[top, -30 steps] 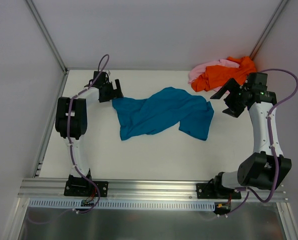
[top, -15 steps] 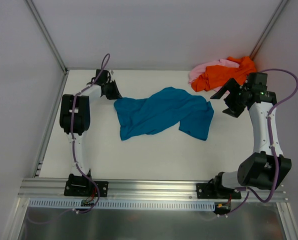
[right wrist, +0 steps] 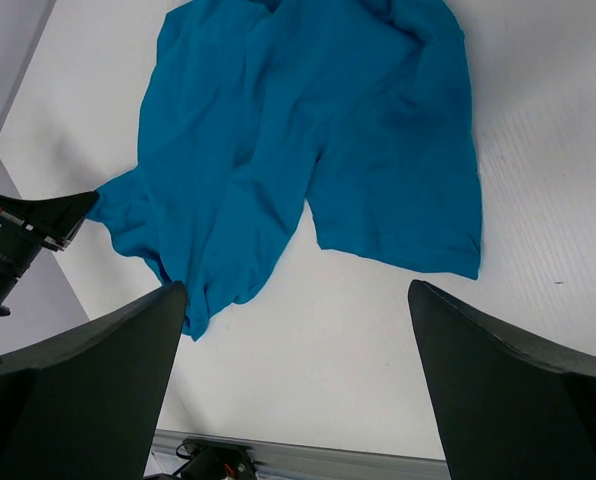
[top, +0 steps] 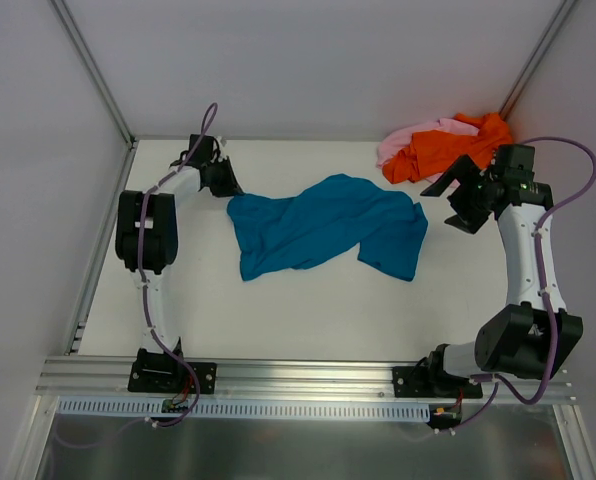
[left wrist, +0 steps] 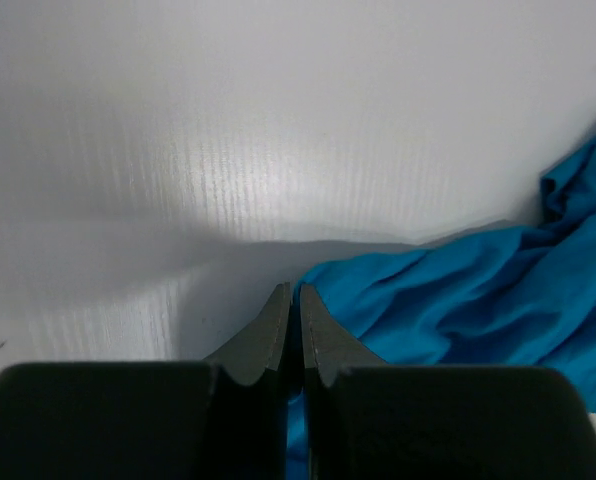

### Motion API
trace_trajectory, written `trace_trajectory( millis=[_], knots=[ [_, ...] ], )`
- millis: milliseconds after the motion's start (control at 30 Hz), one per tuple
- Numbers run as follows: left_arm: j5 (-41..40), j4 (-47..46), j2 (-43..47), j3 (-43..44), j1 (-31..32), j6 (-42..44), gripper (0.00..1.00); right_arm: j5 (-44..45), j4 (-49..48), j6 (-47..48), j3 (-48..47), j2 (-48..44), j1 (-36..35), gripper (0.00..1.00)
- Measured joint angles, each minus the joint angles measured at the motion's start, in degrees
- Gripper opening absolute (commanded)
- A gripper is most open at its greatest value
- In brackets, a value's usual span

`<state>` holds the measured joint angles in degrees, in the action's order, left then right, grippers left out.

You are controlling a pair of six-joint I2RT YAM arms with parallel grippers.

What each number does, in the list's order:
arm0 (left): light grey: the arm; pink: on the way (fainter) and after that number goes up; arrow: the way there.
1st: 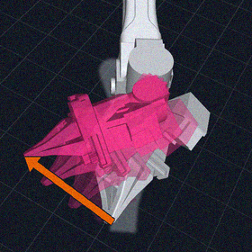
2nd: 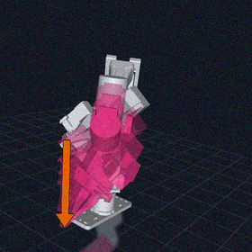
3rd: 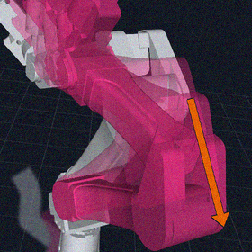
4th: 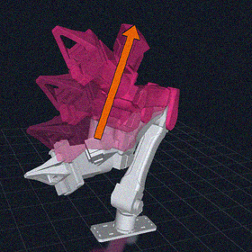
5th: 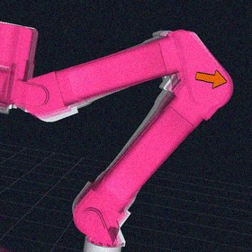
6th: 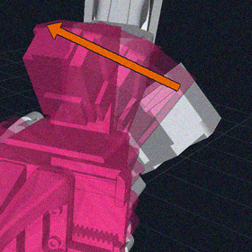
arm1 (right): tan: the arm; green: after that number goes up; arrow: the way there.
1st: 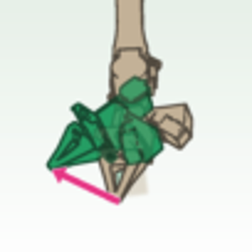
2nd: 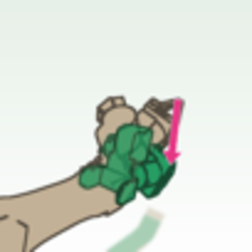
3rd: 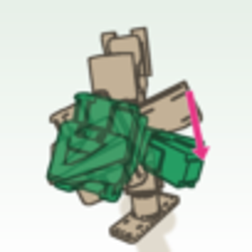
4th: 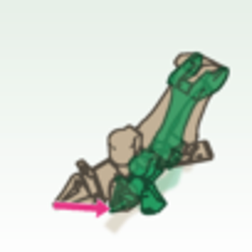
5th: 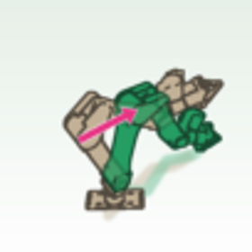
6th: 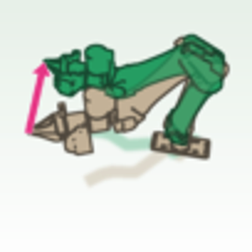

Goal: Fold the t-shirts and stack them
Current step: Flatten out the tshirt

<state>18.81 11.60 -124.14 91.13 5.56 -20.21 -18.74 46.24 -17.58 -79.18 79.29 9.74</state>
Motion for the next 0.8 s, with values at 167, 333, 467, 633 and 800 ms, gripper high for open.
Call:
trace_trajectory(
  millis=[167, 333, 467, 633, 800],
  knots=[
    [-1.1, 2.1, 6.1, 2.2, 0.0, 0.4, 0.0, -0.2, -2.0, -0.8, 0.4, 0.5, 0.0, 0.99],
    [-3.1, 2.8, 11.7, 7.8, 0.0, 2.3, 0.0, -0.7, -4.0, -1.5, 1.7, 1.6, -0.4, 1.0],
    [-5.7, 3.5, 15.8, 10.4, -0.4, 4.9, 0.0, -1.3, -4.9, -1.8, 3.2, 2.0, -0.6, 1.0],
    [-9.1, 5.0, 18.4, 10.5, -2.3, 7.5, 0.0, -1.7, -5.8, -1.9, 4.1, 2.1, -0.7, 0.99],
    [-11.0, 6.4, 18.4, 10.5, -3.7, 9.2, 0.99, -1.9, -7.1, -1.8, 6.6, 2.2, -1.7, 0.99]
  ],
)
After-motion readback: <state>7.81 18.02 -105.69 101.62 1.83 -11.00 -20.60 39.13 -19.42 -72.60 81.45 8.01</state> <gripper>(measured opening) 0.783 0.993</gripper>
